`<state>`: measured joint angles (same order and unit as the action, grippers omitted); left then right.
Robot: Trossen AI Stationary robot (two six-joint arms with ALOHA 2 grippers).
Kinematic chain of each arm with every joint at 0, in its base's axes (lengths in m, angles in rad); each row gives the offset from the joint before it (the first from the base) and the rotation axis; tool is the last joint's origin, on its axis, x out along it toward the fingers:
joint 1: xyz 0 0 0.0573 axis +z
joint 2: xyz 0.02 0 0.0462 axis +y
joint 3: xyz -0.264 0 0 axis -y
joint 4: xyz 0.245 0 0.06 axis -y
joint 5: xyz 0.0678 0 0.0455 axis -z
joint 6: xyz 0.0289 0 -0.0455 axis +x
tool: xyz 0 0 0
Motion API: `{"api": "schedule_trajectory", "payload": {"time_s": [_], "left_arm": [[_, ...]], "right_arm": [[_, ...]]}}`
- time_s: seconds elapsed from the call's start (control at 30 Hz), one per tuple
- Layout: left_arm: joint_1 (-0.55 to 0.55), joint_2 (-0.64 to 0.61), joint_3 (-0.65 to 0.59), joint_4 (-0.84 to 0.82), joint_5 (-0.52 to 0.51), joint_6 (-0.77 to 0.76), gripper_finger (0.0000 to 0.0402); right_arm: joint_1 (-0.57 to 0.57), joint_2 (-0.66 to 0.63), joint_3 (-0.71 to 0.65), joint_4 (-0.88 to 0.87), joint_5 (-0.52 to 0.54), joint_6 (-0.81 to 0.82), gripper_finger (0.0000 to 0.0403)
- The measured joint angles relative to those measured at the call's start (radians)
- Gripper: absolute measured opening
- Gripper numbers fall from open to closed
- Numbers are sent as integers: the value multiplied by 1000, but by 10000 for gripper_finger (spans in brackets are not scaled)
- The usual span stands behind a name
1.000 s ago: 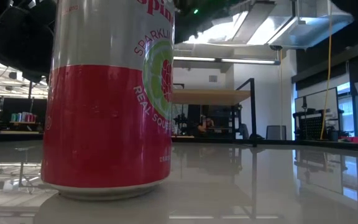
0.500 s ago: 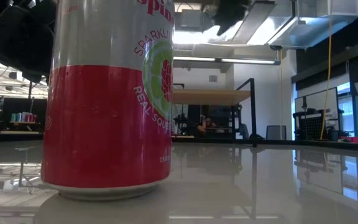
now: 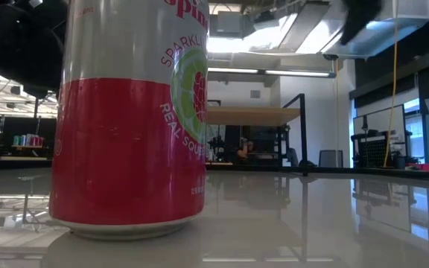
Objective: Place canned beverage on shelf
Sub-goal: Put the blue soda can on the shelf
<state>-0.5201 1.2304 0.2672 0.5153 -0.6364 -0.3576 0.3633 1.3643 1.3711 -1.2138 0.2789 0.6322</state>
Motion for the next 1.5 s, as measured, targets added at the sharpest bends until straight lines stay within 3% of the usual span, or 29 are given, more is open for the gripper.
{"api": "schedule_trajectory", "payload": {"time_s": [0.33,0.7,1.27,1.5], "left_arm": [[-3,0,0,0,59,-7,337],[-4,0,0,-9,72,54,337],[-4,0,0,-29,104,79,337],[-4,0,0,-29,104,80,337]], "right_arm": [[285,2,-31,-24,-45,506,264],[487,37,-31,13,-116,1117,264],[674,167,-31,8,-406,1585,264],[722,174,-31,34,-448,1725,264]]}}
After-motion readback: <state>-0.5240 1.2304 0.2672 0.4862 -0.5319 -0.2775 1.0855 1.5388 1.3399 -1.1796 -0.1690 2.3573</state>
